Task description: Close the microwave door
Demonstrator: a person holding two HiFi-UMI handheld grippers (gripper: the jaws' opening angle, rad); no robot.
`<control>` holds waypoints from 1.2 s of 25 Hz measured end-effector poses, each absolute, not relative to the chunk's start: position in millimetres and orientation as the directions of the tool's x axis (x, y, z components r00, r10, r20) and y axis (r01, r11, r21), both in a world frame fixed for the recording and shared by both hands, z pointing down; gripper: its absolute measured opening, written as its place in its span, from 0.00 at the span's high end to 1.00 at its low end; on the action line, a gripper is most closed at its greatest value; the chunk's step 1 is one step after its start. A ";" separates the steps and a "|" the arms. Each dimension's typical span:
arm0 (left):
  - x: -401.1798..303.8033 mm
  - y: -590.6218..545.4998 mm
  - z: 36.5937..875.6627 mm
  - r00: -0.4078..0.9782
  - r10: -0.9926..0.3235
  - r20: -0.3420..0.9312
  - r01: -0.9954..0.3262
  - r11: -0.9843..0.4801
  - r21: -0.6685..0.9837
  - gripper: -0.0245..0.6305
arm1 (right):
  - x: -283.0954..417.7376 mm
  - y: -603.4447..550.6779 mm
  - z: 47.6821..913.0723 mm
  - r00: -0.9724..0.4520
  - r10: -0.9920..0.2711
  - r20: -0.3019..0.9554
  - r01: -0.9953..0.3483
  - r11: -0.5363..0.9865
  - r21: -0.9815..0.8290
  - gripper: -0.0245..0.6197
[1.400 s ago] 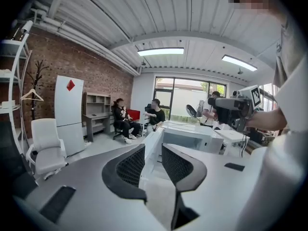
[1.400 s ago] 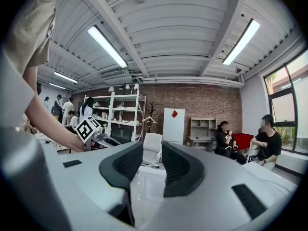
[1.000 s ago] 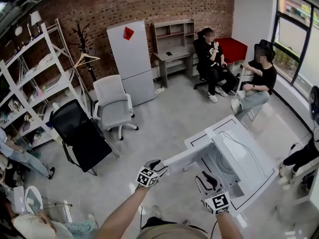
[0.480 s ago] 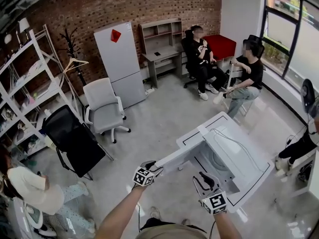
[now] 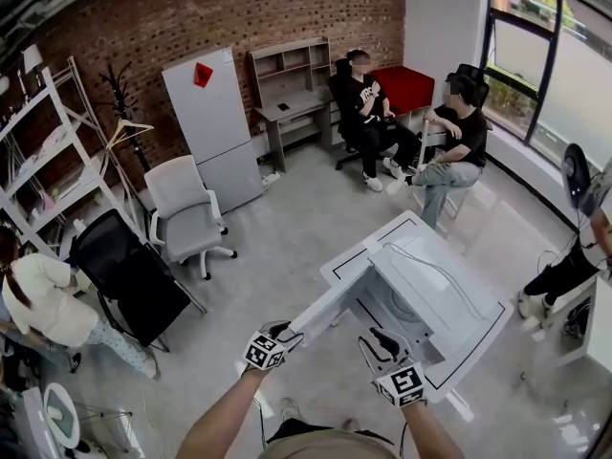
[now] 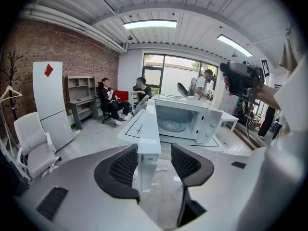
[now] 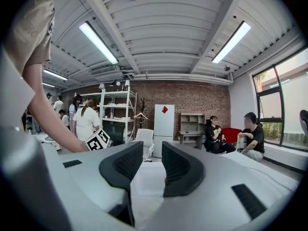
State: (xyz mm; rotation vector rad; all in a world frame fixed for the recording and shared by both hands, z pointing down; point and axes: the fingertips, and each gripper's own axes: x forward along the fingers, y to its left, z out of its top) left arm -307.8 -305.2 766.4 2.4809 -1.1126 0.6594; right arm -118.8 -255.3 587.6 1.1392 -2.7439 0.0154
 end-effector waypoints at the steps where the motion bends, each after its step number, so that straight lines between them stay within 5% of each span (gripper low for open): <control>1: -301.5 -299.9 767.3 0.591 -0.597 0.542 -0.756 -0.644 0.117 0.61 | -113.2 -253.8 588.1 -0.691 -0.705 0.163 -0.707 0.705 0.054 0.77; 30: -55.4 -206.6 772.0 0.756 -0.346 0.556 -0.506 -0.848 0.161 0.63 | 88.3 -199.3 617.9 -0.586 -0.791 0.175 -0.804 0.594 -0.007 0.77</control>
